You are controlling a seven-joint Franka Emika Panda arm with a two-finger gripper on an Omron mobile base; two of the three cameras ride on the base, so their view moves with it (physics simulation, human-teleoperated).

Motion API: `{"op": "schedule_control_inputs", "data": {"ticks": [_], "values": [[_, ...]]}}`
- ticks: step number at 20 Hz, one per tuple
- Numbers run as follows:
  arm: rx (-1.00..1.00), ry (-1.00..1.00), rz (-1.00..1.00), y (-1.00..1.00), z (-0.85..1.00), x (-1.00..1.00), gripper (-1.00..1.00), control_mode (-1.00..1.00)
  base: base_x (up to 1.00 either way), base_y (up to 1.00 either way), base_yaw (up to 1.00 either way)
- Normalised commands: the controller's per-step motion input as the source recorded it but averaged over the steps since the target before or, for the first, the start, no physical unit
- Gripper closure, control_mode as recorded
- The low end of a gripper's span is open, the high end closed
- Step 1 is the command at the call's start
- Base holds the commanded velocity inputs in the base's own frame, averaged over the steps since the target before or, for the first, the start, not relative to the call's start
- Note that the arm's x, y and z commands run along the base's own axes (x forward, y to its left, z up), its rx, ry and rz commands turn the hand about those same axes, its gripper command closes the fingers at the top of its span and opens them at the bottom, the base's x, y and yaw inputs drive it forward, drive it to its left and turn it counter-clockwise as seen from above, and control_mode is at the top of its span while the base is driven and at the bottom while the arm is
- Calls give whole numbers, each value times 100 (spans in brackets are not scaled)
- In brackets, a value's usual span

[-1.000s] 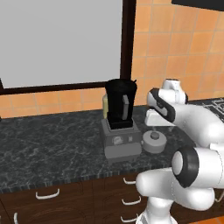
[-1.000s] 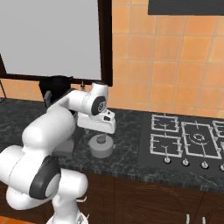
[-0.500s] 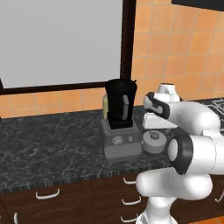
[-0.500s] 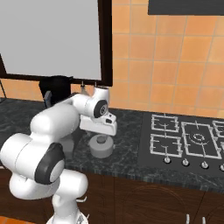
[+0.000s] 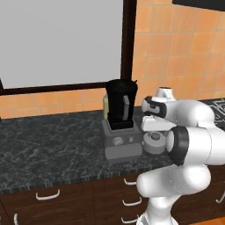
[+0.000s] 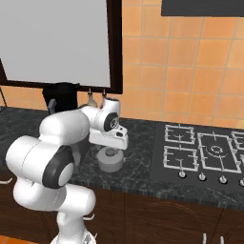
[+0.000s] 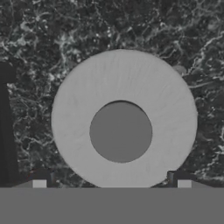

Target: Close the lid blender by securely placing the lid on top.

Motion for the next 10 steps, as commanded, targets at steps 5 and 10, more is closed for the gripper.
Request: {"op": "schedule_control_inputs", "data": {"ticks": [5,10], "values": [[0,0,0,0,-26,20,-100,-100,0,0,0],[0,0,0,0,-26,21,-100,-100,0,0,0]]}}
